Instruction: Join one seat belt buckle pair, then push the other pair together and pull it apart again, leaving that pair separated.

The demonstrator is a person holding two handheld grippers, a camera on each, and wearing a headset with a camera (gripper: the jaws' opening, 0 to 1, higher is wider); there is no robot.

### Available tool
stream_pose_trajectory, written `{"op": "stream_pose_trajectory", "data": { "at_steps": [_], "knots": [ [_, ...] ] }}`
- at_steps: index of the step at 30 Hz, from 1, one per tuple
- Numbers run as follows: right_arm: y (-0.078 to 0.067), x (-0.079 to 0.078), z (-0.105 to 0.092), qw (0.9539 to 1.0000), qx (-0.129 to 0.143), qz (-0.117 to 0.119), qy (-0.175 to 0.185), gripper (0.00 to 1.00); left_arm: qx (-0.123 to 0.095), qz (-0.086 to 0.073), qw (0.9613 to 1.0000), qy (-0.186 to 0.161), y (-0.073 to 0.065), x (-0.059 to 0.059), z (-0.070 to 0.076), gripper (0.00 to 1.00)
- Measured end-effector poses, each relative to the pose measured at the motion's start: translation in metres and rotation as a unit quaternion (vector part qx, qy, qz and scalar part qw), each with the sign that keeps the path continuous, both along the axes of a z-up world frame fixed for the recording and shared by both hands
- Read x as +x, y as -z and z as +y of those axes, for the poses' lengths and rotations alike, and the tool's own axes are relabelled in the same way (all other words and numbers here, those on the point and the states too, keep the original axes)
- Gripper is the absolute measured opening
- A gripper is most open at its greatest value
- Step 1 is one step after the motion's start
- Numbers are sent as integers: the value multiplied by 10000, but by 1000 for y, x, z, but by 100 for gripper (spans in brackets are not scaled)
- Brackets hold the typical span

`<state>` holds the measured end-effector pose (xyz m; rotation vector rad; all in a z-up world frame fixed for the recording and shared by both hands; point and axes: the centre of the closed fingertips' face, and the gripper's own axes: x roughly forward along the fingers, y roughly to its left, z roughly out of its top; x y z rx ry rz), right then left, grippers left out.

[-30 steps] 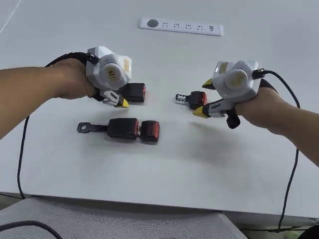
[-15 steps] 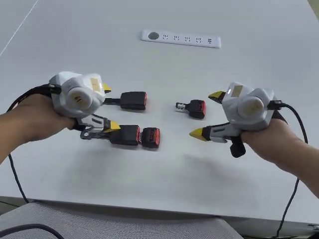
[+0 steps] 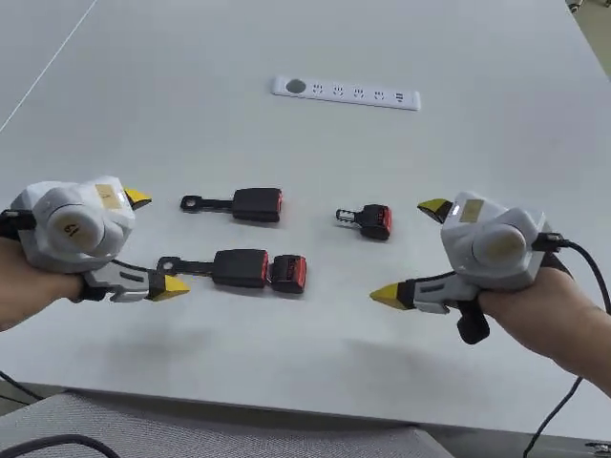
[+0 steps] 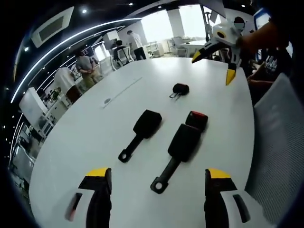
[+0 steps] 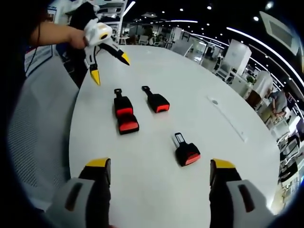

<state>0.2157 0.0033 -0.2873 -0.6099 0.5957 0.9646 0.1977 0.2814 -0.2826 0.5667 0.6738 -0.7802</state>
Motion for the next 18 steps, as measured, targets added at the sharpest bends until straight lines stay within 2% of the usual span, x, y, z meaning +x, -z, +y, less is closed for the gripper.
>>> {"op": "stream_pose_trajectory", "data": {
  "at_steps": [4,10,18],
  "knots": [
    [-2,-6,-5,9997,142,49,172,91,-60,30,10000,-58,-1,-8,6,85],
    [-4,-8,-19,9975,334,123,614,96,-159,120,9998,-95,3,-18,12,95],
    [-5,-18,-17,9957,468,166,784,100,-347,101,9984,-440,-2,-21,27,100]
  ]
}}
